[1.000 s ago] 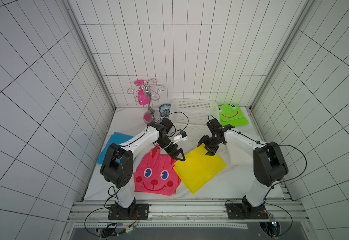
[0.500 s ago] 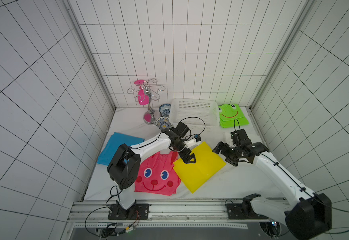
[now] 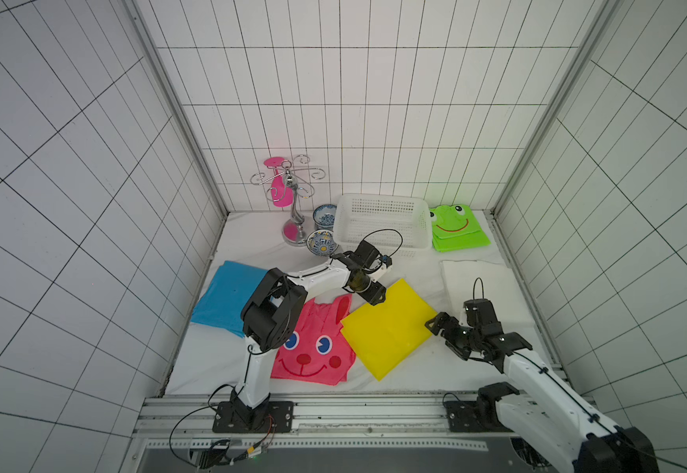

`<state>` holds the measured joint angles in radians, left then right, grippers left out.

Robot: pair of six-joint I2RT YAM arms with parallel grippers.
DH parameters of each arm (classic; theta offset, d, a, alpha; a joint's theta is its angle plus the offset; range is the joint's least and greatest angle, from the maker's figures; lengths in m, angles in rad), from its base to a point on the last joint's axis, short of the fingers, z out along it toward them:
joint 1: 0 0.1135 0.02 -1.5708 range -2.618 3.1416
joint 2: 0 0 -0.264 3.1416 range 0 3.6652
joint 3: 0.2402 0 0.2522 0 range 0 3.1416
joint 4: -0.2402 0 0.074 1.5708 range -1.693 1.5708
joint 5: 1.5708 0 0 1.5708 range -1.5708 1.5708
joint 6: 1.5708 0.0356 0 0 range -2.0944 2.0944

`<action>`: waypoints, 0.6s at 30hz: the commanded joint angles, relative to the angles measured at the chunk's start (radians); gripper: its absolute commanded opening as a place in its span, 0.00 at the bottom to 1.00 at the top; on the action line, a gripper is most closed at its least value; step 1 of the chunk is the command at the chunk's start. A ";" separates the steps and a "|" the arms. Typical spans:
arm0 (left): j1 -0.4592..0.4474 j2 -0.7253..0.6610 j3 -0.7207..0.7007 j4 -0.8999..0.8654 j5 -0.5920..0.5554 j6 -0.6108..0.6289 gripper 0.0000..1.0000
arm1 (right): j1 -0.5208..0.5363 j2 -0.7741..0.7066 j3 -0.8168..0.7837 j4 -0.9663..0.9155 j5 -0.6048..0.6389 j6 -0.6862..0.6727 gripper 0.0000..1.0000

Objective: Put the folded raincoat in the basket
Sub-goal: Adjust the raincoat at the center of the board, then pick up the raincoat from the center of the board.

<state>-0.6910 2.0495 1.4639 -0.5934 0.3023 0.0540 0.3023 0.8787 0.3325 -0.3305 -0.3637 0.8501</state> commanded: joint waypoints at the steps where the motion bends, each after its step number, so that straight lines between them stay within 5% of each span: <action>1: -0.004 0.021 0.003 0.011 -0.043 -0.037 0.47 | -0.035 0.047 -0.063 0.198 -0.119 0.033 0.92; 18: -0.017 0.062 -0.014 -0.064 -0.057 -0.041 0.29 | -0.061 0.429 -0.080 0.727 -0.328 0.074 0.80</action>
<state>-0.7155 2.0865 1.4658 -0.6285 0.2573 0.0147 0.2478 1.2682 0.2840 0.3233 -0.6571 0.9184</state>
